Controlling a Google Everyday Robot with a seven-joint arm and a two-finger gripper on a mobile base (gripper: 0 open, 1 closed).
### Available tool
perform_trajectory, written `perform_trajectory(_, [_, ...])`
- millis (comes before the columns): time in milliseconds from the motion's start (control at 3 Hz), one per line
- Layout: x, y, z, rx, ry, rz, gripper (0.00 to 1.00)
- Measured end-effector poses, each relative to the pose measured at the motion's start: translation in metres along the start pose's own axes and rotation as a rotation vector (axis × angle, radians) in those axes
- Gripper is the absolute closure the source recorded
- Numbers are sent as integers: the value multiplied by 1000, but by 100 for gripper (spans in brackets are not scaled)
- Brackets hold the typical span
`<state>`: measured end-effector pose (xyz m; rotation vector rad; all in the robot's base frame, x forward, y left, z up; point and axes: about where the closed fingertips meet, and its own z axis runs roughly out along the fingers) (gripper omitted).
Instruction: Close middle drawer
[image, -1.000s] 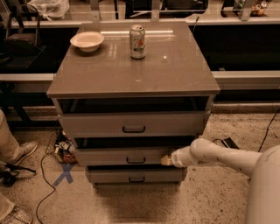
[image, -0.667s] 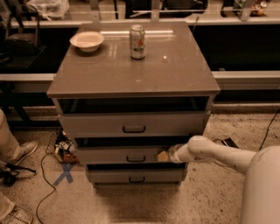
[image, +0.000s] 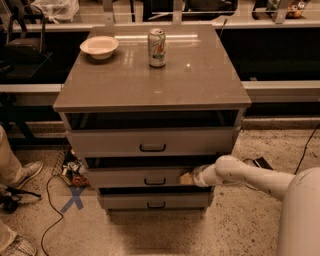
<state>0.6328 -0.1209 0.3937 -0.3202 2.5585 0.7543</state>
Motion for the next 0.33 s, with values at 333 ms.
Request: perform_trajectory(333, [0,0,0,0,0,0,100])
